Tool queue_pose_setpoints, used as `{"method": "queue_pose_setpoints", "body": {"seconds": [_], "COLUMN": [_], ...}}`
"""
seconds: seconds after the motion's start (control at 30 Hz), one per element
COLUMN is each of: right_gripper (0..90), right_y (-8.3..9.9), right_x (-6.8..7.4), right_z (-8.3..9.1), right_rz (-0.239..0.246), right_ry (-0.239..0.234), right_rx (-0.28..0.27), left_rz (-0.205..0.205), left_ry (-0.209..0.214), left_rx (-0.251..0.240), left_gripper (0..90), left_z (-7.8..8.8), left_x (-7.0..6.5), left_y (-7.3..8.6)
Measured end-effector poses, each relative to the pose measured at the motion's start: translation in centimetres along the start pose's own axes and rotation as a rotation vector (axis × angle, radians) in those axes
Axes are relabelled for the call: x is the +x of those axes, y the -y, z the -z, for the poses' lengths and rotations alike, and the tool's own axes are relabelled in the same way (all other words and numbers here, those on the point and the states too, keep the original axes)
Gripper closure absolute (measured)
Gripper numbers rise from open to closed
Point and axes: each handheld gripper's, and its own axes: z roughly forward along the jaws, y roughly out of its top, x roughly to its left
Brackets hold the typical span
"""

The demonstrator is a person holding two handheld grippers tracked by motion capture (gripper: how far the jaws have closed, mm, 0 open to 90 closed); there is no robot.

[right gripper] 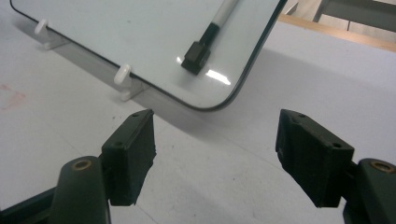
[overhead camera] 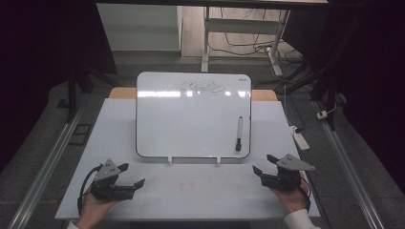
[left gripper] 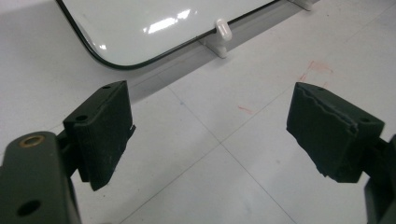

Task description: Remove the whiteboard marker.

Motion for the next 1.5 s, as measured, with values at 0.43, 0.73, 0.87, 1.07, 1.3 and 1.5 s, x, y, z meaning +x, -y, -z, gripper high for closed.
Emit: {"method": "queue_pose_setpoints", "body": {"seconds": [0.43,0.73,0.87,1.07,1.3,1.5], "right_gripper": [32.3,35.9,37.5,41.3,46.9,53.6], "right_y": [-3.4,-6.2,-7.6,-9.4,-10.2,-10.6], "right_x": [0.8,1.0,0.9,0.3,0.4,0.4], "right_z": [-1.4,-3.0,-3.8,-5.0,-7.2,-8.5], "right_rz": [-0.011,-0.025,-0.038,-0.07,-0.071,-0.073], "right_ry": [0.031,0.067,0.087,0.116,0.142,0.179], "right_rx": [-0.002,0.002,0.008,0.032,0.083,0.104], "left_rz": [-0.006,-0.009,-0.011,-0.018,-0.024,-0.027], "left_ry": [0.0,0.003,0.007,0.012,0.013,0.008], "left_rx": [0.017,0.019,0.025,0.029,0.026,0.028], "left_gripper": [15.0,14.9,14.9,15.0,15.1,15.1], "left_z": [-0.2,-0.4,-0.6,-0.7,-0.7,-0.7], "left_x": [-0.1,-0.1,-0.1,0.0,0.1,0.1], "left_y": [0.2,0.1,0.1,0.1,0.0,0.1]}}
